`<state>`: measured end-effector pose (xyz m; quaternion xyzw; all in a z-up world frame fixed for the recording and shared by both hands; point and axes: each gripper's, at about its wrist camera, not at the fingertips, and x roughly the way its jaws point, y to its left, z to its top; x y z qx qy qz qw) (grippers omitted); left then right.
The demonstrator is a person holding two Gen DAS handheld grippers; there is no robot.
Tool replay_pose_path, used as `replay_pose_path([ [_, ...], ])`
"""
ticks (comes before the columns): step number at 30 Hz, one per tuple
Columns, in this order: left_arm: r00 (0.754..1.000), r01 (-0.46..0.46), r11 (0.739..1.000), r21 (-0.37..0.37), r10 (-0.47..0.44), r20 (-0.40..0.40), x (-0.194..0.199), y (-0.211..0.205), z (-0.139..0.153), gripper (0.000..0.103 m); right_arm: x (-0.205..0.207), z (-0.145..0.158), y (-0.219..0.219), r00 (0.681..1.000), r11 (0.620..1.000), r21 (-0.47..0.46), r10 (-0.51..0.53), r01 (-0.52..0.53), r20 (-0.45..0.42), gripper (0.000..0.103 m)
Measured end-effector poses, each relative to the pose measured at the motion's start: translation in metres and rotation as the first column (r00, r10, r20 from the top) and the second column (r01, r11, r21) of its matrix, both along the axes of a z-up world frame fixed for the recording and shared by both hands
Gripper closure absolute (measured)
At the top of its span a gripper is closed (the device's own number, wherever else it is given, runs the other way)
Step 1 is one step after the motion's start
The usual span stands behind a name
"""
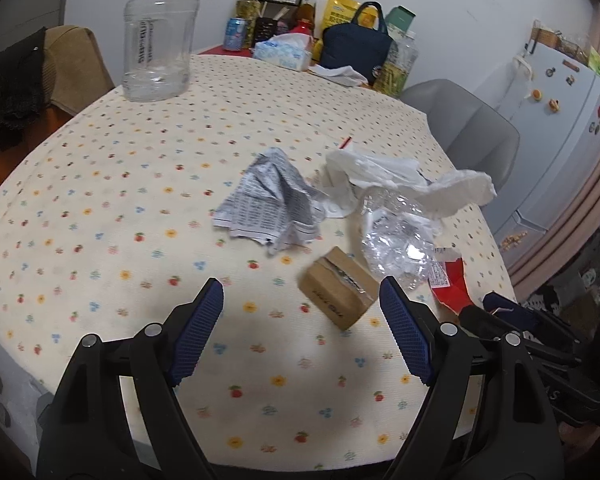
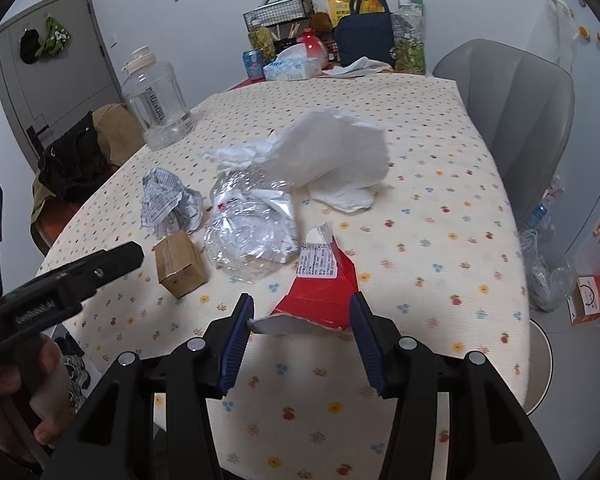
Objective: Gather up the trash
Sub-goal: 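Grasp the small cardboard box with the left tool, then carry the red wrapper into the white bin and open the right tool while the left tool carries the box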
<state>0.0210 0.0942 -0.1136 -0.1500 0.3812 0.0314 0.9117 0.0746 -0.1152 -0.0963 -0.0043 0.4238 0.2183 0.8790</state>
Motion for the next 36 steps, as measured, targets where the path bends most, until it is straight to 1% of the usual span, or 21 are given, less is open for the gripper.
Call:
replay_pose_path([
  [5,0.999,0.03,1.0,0.005,-0.03,-0.024,0.013,-0.014,-0.008,0.028,-0.002,0.004,-0.022,0.999,0.999,0.012,-0.041,0.041,0.002,0.054],
  [9,0.998,0.035,0.999,0.015,-0.034,-0.045,0.022,-0.023,-0.015,0.03,-0.005,0.006,-0.034,0.998,0.998,0.017,-0.061,0.061,0.01,0.054],
  [12,0.998,0.028,0.999,0.041,-0.025,-0.063,0.029,-0.029,-0.019,0.031,-0.006,0.007,-0.044,0.997,0.997,0.028,-0.075,0.075,0.01,0.054],
  [14,0.996,0.022,0.998,0.052,-0.018,-0.082,0.033,-0.031,-0.023,0.036,-0.006,0.008,-0.05,0.996,0.996,0.041,-0.085,0.084,0.012,0.054],
  [15,0.997,0.018,0.998,0.066,-0.012,-0.079,0.033,-0.032,-0.022,0.038,-0.006,0.008,-0.052,0.996,0.995,0.046,-0.087,0.087,0.012,0.054],
  [16,0.997,0.017,0.997,0.073,-0.011,-0.082,0.033,-0.032,-0.022,0.045,-0.006,0.009,-0.054,0.996,0.995,0.05,-0.089,0.089,0.012,0.054],
  [17,0.996,0.016,0.997,0.075,-0.01,-0.083,0.033,-0.032,-0.021,0.048,-0.007,0.009,-0.055,0.996,0.995,0.053,-0.091,0.09,0.013,0.054],
  [18,0.996,0.018,0.998,0.062,-0.013,-0.083,0.032,-0.032,-0.02,0.048,-0.007,0.01,-0.058,0.996,0.994,0.057,-0.093,0.092,0.014,0.054],
  [19,0.997,0.019,0.999,0.048,-0.015,-0.079,0.031,-0.03,-0.019,0.048,-0.007,0.011,-0.059,0.996,0.994,0.06,-0.093,0.092,0.015,0.054],
  [23,0.998,0.023,0.998,0.06,-0.019,-0.06,0.024,-0.031,-0.011,0.048,-0.009,0.019,-0.065,0.995,0.992,0.076,-0.1,0.097,0.03,0.054],
  [32,0.998,0.047,0.996,0.072,-0.05,0.042,0.01,-0.043,0.031,0.048,-0.014,0.043,-0.084,0.986,0.986,0.106,-0.138,0.129,0.091,0.054],
  [36,0.994,0.075,0.994,0.08,-0.08,0.068,0.011,-0.056,0.044,0.048,-0.016,0.052,-0.099,0.979,0.981,0.114,-0.171,0.158,0.114,0.054],
])
